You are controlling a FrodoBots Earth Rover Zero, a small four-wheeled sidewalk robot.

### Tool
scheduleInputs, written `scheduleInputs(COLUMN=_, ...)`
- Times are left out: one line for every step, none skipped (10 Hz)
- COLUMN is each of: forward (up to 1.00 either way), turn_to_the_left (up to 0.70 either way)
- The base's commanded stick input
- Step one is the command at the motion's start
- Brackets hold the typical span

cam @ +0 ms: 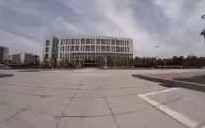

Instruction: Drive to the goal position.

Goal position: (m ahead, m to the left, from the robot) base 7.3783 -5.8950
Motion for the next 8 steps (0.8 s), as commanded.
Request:
scheduleInputs(forward=0.7, turn_to_the_left=0.0)
scheduleInputs(forward=0.7, turn_to_the_left=0.0)
scheduleInputs(forward=0.7, turn_to_the_left=0.0)
scheduleInputs(forward=0.7, turn_to_the_left=0.0)
scheduleInputs(forward=0.7, turn_to_the_left=0.0)
scheduleInputs(forward=0.7, turn_to_the_left=0.0)
scheduleInputs(forward=0.7, turn_to_the_left=0.0)
scheduleInputs(forward=0.7, turn_to_the_left=0.0)
